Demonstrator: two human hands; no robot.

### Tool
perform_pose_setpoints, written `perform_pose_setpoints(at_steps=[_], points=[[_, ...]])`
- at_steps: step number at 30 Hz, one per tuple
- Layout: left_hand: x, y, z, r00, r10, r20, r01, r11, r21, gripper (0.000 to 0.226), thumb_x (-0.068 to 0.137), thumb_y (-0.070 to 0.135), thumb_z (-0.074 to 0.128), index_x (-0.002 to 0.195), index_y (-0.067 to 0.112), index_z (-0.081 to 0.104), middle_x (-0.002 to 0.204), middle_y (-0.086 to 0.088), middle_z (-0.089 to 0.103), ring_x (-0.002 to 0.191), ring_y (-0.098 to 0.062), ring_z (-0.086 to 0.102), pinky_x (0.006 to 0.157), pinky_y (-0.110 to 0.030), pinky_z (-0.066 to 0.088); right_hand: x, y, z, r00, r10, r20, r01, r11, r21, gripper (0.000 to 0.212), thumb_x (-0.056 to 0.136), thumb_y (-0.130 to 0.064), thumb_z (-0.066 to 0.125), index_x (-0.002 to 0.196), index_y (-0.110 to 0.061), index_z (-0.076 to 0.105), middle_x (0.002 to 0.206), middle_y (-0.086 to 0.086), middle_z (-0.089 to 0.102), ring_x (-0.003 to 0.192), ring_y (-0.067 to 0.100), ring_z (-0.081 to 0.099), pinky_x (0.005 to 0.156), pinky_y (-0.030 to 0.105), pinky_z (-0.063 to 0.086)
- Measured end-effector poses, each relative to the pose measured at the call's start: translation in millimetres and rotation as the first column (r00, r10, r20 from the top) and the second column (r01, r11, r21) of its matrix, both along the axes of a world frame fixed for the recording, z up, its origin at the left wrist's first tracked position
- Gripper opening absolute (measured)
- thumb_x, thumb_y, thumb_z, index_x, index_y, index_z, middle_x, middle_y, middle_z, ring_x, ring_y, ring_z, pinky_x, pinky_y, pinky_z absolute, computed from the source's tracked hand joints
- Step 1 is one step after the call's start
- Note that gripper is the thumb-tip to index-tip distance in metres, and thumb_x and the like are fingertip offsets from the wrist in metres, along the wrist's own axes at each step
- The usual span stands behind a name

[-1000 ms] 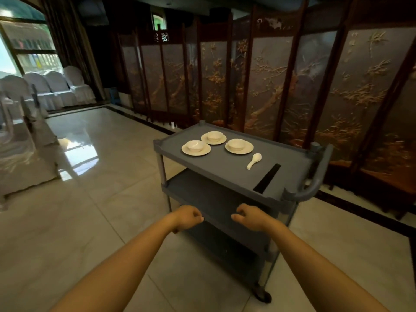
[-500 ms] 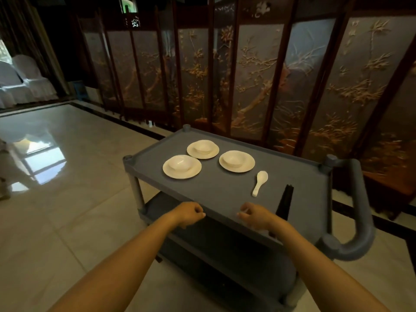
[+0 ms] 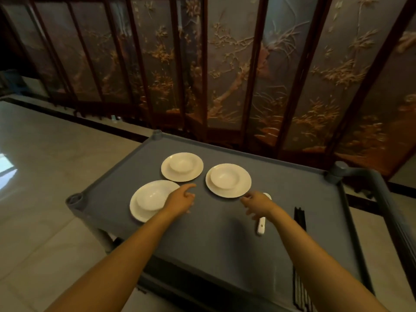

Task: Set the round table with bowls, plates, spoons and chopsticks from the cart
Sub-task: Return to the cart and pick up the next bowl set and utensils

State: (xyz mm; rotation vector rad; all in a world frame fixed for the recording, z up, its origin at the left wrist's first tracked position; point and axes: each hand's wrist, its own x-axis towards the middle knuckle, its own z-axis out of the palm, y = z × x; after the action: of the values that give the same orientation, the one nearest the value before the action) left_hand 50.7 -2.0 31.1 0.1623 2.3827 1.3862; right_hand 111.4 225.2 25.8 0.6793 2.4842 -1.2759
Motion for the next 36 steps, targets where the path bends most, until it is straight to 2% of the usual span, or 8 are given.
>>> perform_pose_setpoints(at_steps=[5,9,13,16,19,23,27,36], points=[[-68.8,28.1,-11.0,0.997,0.079,0.013,-0.08,0.996,0.048,0.04,0.095,0.01,0.041,0.132,0.02,0.049,0.104,-0.01,0.057,0.093,-0.028,0.059,0.07,-0.041,0.058,-38.1,16.5,-2.8,0.989,-0.146,0.015,0.146,0.988,-0.048,0.041,0.097,-0.027,0.042,0.134,-0.009,0.04,0.124,0.017,0.054,0.088,0.026,0.062,0.053,0.028,0.05],[-110.8,48.6,-30.4,0.993,-0.047,0.105,0.055,0.996,-0.07,0.04,0.095,0.018,0.044,0.135,0.016,0.044,0.135,-0.015,0.049,0.11,-0.036,0.057,0.074,-0.043,0.058,-60.7,21.7,-18.4,0.964,-0.26,0.059,0.264,0.962,-0.067,0.041,0.098,-0.025,0.041,0.133,-0.004,0.039,0.121,0.02,0.055,0.097,0.033,0.063,0.063,0.035,0.055],[-134.9,65.6,-42.6,0.965,-0.179,0.192,0.215,0.959,-0.186,0.036,0.093,0.016,0.044,0.127,0.006,0.046,0.128,-0.02,0.053,0.103,-0.037,0.061,0.077,-0.043,0.059,-77.8,16.4,-39.6,0.923,-0.375,0.091,0.38,0.924,-0.048,0.037,0.097,-0.021,0.041,0.123,0.005,0.049,0.097,0.02,0.062,0.08,0.031,0.064,0.08,0.044,0.058],[-146.5,75.0,-53.0,0.946,-0.233,0.225,0.281,0.936,-0.213,0.031,0.093,0.011,0.041,0.123,0.006,0.047,0.12,-0.021,0.058,0.098,-0.038,0.064,0.081,-0.047,0.057,-86.8,11.8,-49.4,0.874,-0.463,0.147,0.482,0.865,-0.142,0.037,0.1,-0.022,0.038,0.129,0.001,0.042,0.104,0.023,0.063,0.094,0.037,0.067,0.085,0.045,0.056],[-153.2,79.6,-61.3,0.93,-0.246,0.272,0.295,0.943,-0.155,0.031,0.097,0.015,0.039,0.125,0.004,0.046,0.111,-0.024,0.063,0.09,-0.037,0.068,0.076,-0.044,0.059,-91.2,6.6,-58.0,0.825,-0.549,0.131,0.564,0.808,-0.171,0.034,0.1,-0.019,0.038,0.128,-0.002,0.044,0.11,0.023,0.064,0.083,0.032,0.068,0.071,0.039,0.06],[-157.8,81.2,-67.2,0.907,-0.252,0.338,0.269,0.963,-0.002,0.03,0.097,0.019,0.043,0.124,0.006,0.044,0.097,-0.017,0.063,0.071,-0.029,0.067,0.047,-0.027,0.057,-92.5,0.8,-68.3,0.753,-0.65,0.106,0.655,0.724,-0.216,0.026,0.098,-0.02,0.044,0.119,-0.005,0.049,0.086,0.013,0.065,0.062,0.024,0.067,0.058,0.033,0.059],[-157.7,83.7,-71.3,0.893,-0.252,0.374,0.22,0.967,0.126,0.007,0.093,0.016,0.054,0.095,0.013,0.048,0.09,-0.01,0.06,0.062,-0.025,0.067,0.041,-0.025,0.055,-94.4,-0.1,-73.1,0.728,-0.679,0.1,0.681,0.697,-0.226,0.021,0.096,-0.023,0.048,0.11,-0.007,0.053,0.074,0.006,0.062,0.059,0.023,0.067,0.061,0.034,0.061],[-154.2,85.1,-79.2,0.914,-0.181,0.362,0.132,0.979,0.155,0.024,0.087,0.004,0.059,0.107,0.011,0.047,0.119,-0.017,0.055,0.098,-0.038,0.064,0.046,-0.031,0.058,-90.0,-1.7,-80.0,0.72,-0.693,0.035,0.688,0.705,-0.173,0.009,0.095,-0.018,0.049,0.103,-0.015,0.049,0.074,0.001,0.06,0.054,0.018,0.063,0.054,0.027,0.058]])
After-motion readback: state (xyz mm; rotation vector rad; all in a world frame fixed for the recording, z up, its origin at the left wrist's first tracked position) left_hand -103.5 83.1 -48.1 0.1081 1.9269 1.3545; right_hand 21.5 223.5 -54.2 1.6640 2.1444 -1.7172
